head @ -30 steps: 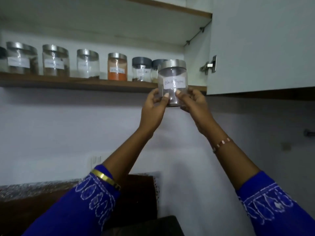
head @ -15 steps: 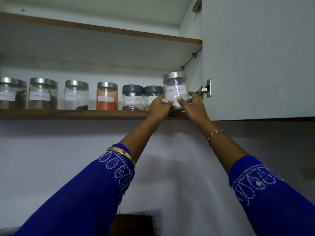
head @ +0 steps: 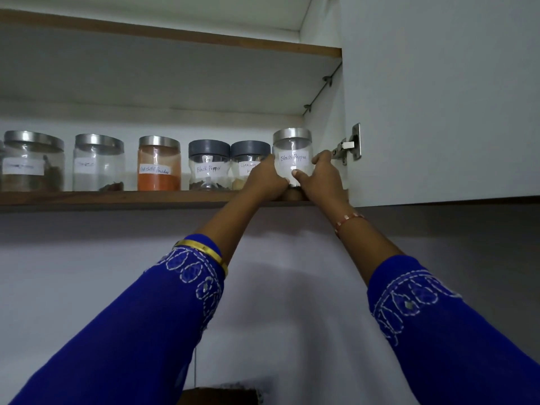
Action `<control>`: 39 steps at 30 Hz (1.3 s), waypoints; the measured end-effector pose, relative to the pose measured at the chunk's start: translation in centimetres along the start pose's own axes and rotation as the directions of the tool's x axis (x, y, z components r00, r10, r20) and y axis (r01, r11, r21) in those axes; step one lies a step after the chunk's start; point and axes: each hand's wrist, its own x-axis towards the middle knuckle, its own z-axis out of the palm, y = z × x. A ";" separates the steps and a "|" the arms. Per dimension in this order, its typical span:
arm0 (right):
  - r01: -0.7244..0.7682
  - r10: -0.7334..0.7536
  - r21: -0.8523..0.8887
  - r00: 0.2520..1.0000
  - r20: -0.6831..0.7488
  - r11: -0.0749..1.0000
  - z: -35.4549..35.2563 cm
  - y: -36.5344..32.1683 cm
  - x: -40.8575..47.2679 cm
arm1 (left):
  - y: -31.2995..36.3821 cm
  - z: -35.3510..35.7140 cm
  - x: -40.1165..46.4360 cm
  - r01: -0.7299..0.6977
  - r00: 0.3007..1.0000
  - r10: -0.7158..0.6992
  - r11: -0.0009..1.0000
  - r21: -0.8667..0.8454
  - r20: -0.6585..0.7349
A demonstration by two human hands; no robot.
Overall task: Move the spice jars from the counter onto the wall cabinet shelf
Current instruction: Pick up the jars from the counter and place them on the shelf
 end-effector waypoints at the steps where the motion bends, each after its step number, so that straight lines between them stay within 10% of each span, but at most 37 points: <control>1: 0.002 -0.001 -0.037 1.000 0.012 0.999 0.1 0.2 0.2 | 0.0 0.0 0.4 0.004 0.999 -0.005 1.000 0.022 0.044; 23: 0.020 0.080 -0.285 0.939 0.336 0.958 0.9 -0.9 2.1 | -1.1 -1.4 4.1 0.292 0.932 -0.271 0.955 -0.055 0.243; 39: 0.188 -0.159 -0.216 0.977 0.144 0.958 2.0 -0.7 -1.8 | -3.5 -3.3 -1.9 -0.066 0.996 0.072 0.992 0.104 -0.054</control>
